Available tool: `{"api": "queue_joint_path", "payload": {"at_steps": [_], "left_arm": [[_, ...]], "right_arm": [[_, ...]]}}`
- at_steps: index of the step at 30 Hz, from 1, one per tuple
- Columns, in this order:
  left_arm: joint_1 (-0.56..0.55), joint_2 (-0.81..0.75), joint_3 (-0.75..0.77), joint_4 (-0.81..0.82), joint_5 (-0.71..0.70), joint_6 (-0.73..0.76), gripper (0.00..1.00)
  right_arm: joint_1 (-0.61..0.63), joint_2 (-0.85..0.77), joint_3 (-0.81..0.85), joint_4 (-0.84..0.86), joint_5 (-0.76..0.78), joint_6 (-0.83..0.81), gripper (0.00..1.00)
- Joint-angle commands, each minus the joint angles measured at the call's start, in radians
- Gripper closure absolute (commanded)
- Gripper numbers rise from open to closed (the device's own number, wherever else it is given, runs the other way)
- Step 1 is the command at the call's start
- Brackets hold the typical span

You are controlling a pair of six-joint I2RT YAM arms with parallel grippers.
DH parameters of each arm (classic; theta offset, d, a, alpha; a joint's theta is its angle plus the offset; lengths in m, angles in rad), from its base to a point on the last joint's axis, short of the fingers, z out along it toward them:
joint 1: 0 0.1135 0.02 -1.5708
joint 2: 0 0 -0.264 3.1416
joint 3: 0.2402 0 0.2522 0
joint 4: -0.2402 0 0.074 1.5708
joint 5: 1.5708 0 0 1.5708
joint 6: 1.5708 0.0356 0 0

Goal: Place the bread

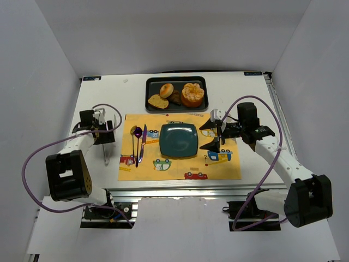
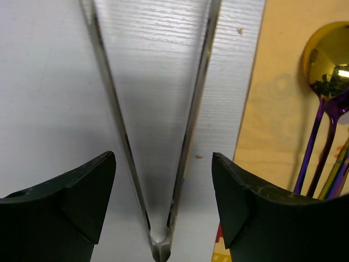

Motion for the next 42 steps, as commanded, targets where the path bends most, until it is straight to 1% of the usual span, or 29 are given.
{"api": "queue_joint_path", "payload": {"at_steps": [1, 3, 5, 10, 13, 15, 16, 17, 20, 23, 26, 27, 29, 30, 31, 32, 34, 35, 36, 37, 38, 39, 41, 42], "left_arm": [[-0.018, 0.002, -0.023, 0.032, 0.083, 0.067, 0.2], [-0.038, -0.003, -0.052, 0.057, 0.093, 0.07, 0.2], [-0.047, 0.026, -0.055, 0.051, 0.058, 0.066, 0.21], [-0.05, 0.053, -0.037, 0.051, -0.083, 0.033, 0.24], [-0.05, 0.063, -0.033, 0.06, -0.084, 0.021, 0.25], [-0.053, 0.092, -0.024, 0.051, -0.084, 0.018, 0.28], [-0.062, 0.117, -0.018, 0.036, -0.117, 0.018, 0.3], [-0.065, 0.129, -0.014, 0.031, -0.119, 0.02, 0.32], [-0.093, 0.151, -0.003, 0.026, -0.134, 0.004, 0.34], [-0.122, 0.188, 0.014, 0.012, -0.163, -0.01, 0.4], [-0.128, 0.229, 0.023, 0.011, -0.179, -0.026, 0.53], [-0.128, 0.238, 0.028, 0.005, -0.186, -0.029, 0.64], [-0.127, 0.248, 0.034, 0.003, -0.209, -0.03, 0.75], [-0.127, 0.185, 0.055, 0.003, -0.232, -0.071, 0.92], [-0.128, 0.122, 0.109, -0.036, -0.204, -0.1, 0.99], [-0.133, 0.075, 0.159, -0.061, -0.129, -0.127, 1.0], [-0.179, -0.001, 0.253, -0.078, 0.031, -0.237, 1.0], [-0.237, -0.027, 0.284, -0.049, 0.124, -0.358, 0.97], [-0.284, -0.042, 0.275, 0.007, 0.233, -0.455, 0.93], [-0.314, -0.056, 0.258, 0.084, 0.267, -0.574, 0.86], [-0.337, -0.067, 0.235, 0.139, 0.287, -0.611, 0.83], [-0.358, -0.068, 0.218, 0.178, 0.31, -0.679, 0.8], [-0.4, -0.056, 0.217, 0.21, 0.329, -0.758, 0.75], [-0.414, -0.044, 0.221, 0.216, 0.324, -0.769, 0.74]], "right_arm": [[-0.006, 0.001, 0.004, 0.027, 0.007, -0.001, 0.11], [-0.004, 0.008, 0.005, 0.029, 0.011, 0.0, 0.11], [-0.004, 0.008, 0.01, 0.027, 0.012, -0.003, 0.1], [-0.009, 0.008, 0.016, 0.024, 0.018, -0.003, 0.11], [-0.012, 0.005, 0.01, 0.025, 0.02, -0.003, 0.11], [-0.015, 0.002, 0.007, 0.029, 0.017, 0.002, 0.11], [-0.017, -0.002, 0.005, 0.03, 0.02, 0.002, 0.11], [-0.017, -0.001, 0.005, 0.029, 0.02, 0.002, 0.11], [-0.024, -0.002, 0.008, 0.029, 0.024, 0.002, 0.11], [-0.03, -0.002, 0.014, 0.03, 0.027, 0.002, 0.1], [-0.036, -0.002, 0.022, 0.033, 0.026, 0.002, 0.11], [-0.039, -0.004, 0.022, 0.033, 0.027, 0.002, 0.11], [-0.044, -0.008, 0.023, 0.033, 0.03, 0.0, 0.11], [-0.056, -0.014, 0.023, 0.029, 0.032, 0.0, 0.11], [-0.061, -0.019, 0.023, 0.024, 0.031, -0.001, 0.11], [-0.066, -0.022, 0.025, 0.019, 0.029, -0.001, 0.11], [-0.078, -0.027, 0.03, 0.009, 0.029, -0.001, 0.1], [-0.084, -0.028, 0.03, 0.009, 0.027, -0.001, 0.11], [-0.087, -0.03, 0.03, 0.009, 0.026, -0.001, 0.11], [-0.092, -0.033, 0.027, 0.009, 0.024, 0.0, 0.11], [-0.098, -0.034, 0.023, 0.009, 0.024, 0.0, 0.11], [-0.101, -0.036, 0.02, 0.007, 0.023, -0.001, 0.11], [-0.11, -0.038, 0.019, 0.006, 0.02, -0.004, 0.11], [-0.113, -0.036, 0.019, 0.006, 0.015, -0.004, 0.11]]}}
